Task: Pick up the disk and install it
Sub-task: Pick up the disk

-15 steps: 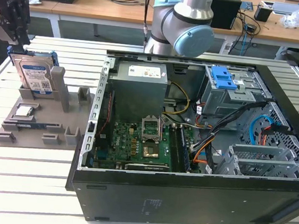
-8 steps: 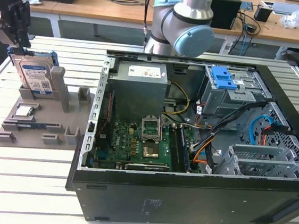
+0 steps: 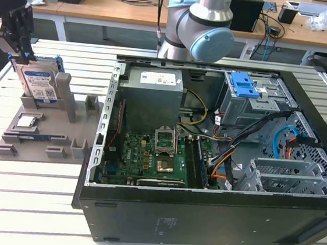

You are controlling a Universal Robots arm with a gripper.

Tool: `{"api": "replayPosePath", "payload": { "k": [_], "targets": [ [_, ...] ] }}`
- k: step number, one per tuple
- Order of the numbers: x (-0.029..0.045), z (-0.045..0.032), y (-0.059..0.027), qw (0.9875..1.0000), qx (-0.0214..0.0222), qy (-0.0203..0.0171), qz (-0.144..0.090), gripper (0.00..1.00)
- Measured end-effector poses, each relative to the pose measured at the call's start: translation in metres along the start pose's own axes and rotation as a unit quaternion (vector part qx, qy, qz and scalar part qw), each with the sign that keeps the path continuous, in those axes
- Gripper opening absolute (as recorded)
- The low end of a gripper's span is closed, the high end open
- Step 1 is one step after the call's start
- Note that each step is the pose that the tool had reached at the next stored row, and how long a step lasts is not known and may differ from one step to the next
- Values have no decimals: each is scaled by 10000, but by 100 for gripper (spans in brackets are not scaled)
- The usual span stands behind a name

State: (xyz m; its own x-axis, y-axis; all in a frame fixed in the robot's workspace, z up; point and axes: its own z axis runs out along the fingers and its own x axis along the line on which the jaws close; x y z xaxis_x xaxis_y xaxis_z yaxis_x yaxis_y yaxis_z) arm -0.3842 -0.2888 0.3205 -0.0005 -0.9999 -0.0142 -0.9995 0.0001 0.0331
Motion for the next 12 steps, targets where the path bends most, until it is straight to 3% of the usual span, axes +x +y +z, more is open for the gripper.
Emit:
{"api": "replayPosePath", "payload": {
  "k": [12],
  "targets": [
    [17,157,-5,9999,-2,8,-113,42]
  ]
}}
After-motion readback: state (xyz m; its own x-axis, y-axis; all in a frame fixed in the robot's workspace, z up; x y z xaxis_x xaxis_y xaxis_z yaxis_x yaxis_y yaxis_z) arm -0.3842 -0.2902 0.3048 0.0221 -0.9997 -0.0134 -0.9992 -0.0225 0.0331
